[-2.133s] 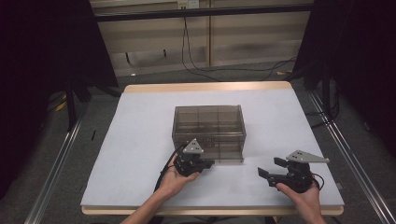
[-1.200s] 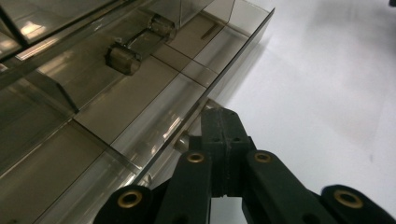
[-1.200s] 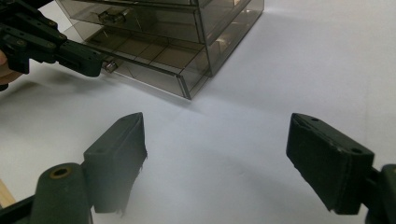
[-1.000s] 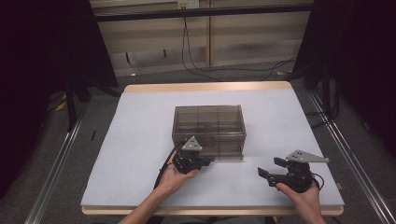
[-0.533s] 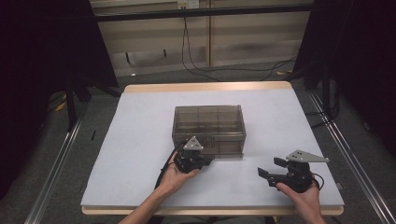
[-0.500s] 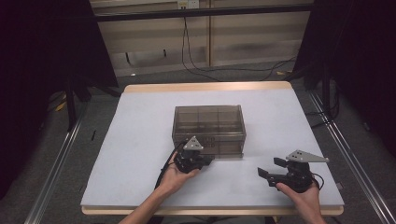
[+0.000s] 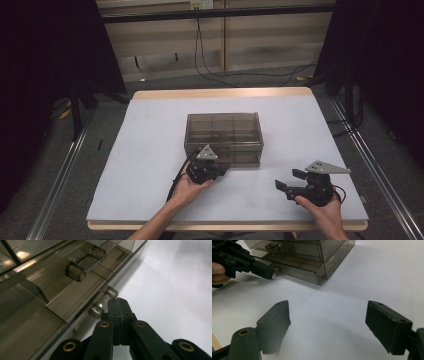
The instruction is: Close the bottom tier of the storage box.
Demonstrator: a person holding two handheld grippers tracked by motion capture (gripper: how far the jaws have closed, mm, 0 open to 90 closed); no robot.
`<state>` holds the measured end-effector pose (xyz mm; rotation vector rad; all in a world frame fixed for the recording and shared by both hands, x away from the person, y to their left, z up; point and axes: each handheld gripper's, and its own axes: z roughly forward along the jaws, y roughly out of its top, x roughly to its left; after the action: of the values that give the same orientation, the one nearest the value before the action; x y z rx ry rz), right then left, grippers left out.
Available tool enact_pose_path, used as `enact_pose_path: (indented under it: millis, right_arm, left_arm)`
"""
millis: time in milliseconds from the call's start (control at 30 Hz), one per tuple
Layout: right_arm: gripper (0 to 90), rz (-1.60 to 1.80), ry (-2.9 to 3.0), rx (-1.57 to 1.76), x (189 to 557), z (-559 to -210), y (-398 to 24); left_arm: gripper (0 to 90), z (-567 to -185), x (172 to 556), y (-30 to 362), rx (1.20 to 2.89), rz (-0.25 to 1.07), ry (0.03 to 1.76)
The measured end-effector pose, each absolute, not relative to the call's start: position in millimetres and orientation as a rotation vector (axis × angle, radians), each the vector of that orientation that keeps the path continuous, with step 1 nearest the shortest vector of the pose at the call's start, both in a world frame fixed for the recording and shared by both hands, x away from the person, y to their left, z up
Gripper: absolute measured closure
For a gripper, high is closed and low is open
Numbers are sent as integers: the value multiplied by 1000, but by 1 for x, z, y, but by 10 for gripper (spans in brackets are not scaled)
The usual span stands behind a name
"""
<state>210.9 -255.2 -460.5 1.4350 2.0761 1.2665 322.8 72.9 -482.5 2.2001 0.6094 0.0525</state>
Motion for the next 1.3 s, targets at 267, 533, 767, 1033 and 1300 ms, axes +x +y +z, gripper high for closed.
enact_pose_path:
  millis: [267, 533, 767, 1033, 1300]
  right_arm:
    - [195, 1264, 2078, 1438, 211, -461, -255]
    - [195, 1263, 2077, 1443, 211, -460, -255]
    - [195, 1264, 2077, 1439, 211, -461, -255]
    - [195, 1263, 2076, 1443, 211, -461, -256]
    - [195, 1262, 2076, 1444, 211, -461, -255]
  left_arm:
    - [900, -483, 324, 73, 2200, 55, 622]
    - [900, -484, 325, 73, 2203, 55, 617]
    - [900, -486, 327, 74, 2187, 73, 650]
    - [900, -487, 330, 75, 2180, 67, 668]
    - [900, -488, 333, 75, 2173, 63, 680]
